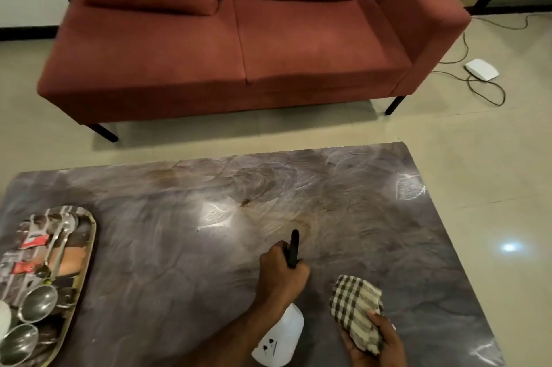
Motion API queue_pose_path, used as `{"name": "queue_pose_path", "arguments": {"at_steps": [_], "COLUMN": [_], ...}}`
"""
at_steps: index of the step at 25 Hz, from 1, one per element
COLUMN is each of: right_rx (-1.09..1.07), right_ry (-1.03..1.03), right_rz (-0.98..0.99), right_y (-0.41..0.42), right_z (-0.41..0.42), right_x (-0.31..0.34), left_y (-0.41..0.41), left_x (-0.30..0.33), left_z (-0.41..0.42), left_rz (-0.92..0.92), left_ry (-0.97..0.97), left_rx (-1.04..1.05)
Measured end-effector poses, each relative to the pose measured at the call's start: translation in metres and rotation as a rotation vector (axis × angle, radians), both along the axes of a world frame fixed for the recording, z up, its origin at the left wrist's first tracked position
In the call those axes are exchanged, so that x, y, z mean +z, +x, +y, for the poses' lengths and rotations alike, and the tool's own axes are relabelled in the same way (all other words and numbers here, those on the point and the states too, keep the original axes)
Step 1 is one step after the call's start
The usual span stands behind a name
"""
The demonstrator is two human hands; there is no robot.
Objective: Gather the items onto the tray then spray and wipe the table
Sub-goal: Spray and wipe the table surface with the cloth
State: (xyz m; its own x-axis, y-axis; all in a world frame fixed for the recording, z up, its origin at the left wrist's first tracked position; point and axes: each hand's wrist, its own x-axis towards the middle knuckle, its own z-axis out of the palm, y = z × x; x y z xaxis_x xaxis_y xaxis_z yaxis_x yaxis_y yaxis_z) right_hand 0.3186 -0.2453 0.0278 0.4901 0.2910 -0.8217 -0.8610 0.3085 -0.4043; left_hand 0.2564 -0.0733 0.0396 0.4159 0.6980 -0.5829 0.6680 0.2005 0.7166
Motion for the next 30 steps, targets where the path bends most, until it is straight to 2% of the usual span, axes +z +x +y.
{"name": "queue_pose_path", "arguments": {"at_steps": [7,13,17,22,27,30], "right_rx": [0.066,0.169,0.258,0.311,0.3,0.305], "right_ry": [-0.051,-0.099,-0.099,-0.121,-0.124,-0.122], "right_rz": [-0.098,-0.104,-0.119,-0.179,-0.166,-0.143], "right_y": [0.119,0.205,0.241,0.288,0.303,0.299], "right_z": [0.012,-0.013,-0.041,-0.076,-0.074,-0.072], "right_x": [0.002,-0.038,-0.052,-0.051,-0.056,-0.054], "left_y": [0.083,0.142,0.171,0.188,0.202,0.216], "left_x": [-0.018,-0.025,-0.026,-0.024,-0.035,-0.033], "left_z": [0.008,-0.006,-0.036,-0.068,-0.079,-0.081], "left_rz": [0.104,0.163,0.223,0.196,0.122,0.129], "left_ry": [-0.041,-0.005,0.016,-0.083,0.074,0.052], "left_rx": [0.005,0.013,0.109,0.302,0.187,0.161]}}
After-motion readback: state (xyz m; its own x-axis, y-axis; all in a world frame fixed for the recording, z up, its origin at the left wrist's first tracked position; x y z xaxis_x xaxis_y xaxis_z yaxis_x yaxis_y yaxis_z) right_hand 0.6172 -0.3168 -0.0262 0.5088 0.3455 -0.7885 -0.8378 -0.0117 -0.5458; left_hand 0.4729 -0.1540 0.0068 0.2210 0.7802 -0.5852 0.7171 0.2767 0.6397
